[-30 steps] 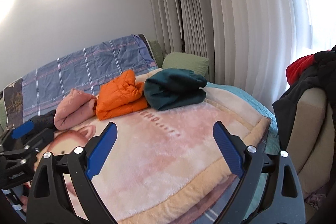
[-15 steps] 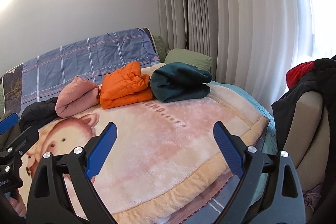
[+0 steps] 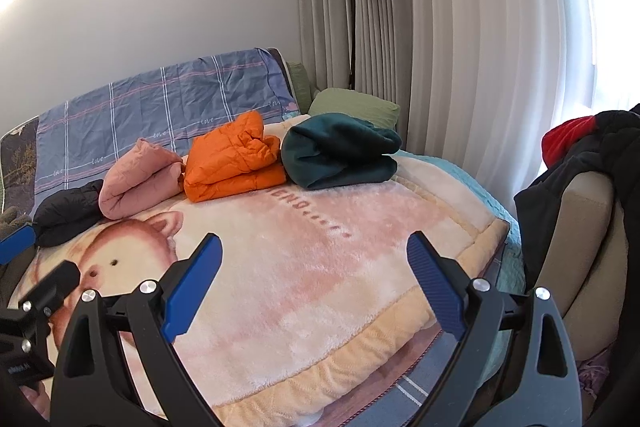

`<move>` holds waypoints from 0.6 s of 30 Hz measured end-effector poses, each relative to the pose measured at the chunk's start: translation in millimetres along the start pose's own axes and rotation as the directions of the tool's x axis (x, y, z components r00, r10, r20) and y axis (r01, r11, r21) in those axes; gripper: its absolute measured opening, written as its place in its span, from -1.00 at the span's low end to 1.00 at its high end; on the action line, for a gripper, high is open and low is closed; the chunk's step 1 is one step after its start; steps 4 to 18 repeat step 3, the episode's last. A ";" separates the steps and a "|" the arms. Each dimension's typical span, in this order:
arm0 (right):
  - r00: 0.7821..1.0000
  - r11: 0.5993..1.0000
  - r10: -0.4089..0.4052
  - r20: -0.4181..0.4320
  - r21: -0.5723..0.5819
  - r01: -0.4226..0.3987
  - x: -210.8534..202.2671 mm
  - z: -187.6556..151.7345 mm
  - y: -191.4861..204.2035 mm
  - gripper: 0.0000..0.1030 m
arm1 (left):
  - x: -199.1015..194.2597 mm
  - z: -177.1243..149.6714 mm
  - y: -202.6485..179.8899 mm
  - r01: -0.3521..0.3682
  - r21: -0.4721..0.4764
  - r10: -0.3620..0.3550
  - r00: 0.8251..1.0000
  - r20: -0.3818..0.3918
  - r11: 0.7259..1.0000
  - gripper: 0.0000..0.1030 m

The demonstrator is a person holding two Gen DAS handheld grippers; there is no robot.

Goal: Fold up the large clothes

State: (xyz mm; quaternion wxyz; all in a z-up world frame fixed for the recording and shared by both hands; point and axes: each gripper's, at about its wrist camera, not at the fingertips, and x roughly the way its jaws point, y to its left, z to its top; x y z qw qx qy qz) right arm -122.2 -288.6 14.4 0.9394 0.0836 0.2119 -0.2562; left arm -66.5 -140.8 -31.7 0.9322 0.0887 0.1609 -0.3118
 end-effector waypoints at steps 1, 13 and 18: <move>1.000 1.000 0.002 -0.002 0.002 -0.002 0.8 -0.4 -0.1 0.82 | 0.9 -0.8 -0.8 -0.002 0.004 0.002 1.000 -0.002 1.000 0.96; 1.000 1.000 0.005 -0.004 0.004 -0.005 2.3 -1.0 -0.1 0.82 | 3.3 -2.6 -2.5 -0.003 0.013 0.003 1.000 -0.010 1.000 0.96; 1.000 1.000 0.005 -0.004 0.004 -0.005 2.3 -1.0 -0.1 0.82 | 3.3 -2.6 -2.5 -0.003 0.013 0.003 1.000 -0.010 1.000 0.96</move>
